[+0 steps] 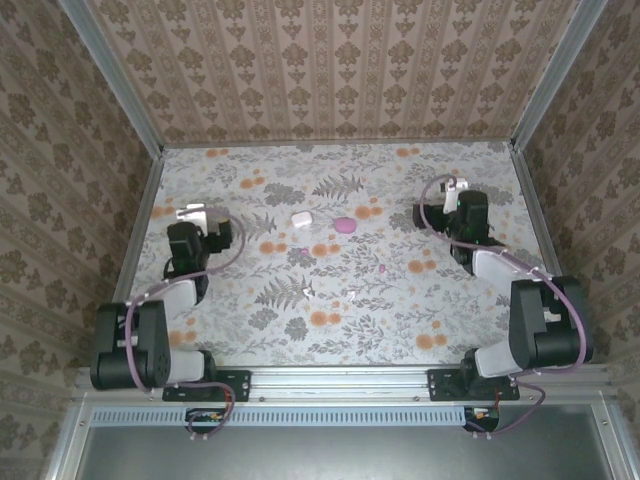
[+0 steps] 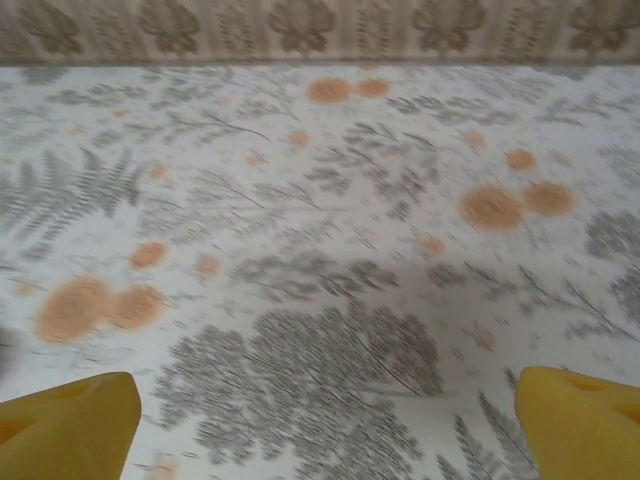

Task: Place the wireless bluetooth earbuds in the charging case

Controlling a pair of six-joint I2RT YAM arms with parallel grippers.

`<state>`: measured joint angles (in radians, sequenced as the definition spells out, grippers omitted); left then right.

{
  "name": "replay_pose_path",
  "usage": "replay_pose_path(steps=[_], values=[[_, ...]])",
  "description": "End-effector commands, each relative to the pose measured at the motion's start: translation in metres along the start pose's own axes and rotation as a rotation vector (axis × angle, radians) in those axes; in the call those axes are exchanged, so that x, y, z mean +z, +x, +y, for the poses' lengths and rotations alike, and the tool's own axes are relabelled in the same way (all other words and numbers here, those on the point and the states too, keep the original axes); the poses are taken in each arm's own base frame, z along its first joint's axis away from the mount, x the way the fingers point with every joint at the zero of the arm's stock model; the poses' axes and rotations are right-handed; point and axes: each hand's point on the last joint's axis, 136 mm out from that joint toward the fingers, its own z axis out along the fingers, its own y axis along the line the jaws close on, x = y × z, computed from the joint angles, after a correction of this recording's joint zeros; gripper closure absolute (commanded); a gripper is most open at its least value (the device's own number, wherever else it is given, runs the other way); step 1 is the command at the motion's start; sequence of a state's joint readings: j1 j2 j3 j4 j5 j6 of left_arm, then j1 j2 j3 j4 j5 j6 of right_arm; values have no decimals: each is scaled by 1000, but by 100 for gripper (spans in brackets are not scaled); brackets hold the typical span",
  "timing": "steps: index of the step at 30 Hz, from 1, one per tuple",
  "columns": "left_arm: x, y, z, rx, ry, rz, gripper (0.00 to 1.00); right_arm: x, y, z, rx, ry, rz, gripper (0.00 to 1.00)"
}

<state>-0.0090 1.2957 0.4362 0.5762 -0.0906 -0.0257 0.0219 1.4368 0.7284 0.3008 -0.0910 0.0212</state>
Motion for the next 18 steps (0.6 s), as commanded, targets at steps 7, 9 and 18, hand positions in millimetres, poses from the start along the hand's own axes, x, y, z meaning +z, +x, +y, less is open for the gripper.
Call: replay_pose_path(steps=[7, 9, 18], values=[[-40, -18, 34, -325, -114, 57, 0, -16, 12, 86, 33, -448, 287, 17], [-45, -21, 28, -368, -54, 41, 0, -12, 12, 97, 11, -471, 323, 19], [-56, -25, -26, -517, 247, 129, 0, 10, 38, 148, -263, -584, 484, 25]])
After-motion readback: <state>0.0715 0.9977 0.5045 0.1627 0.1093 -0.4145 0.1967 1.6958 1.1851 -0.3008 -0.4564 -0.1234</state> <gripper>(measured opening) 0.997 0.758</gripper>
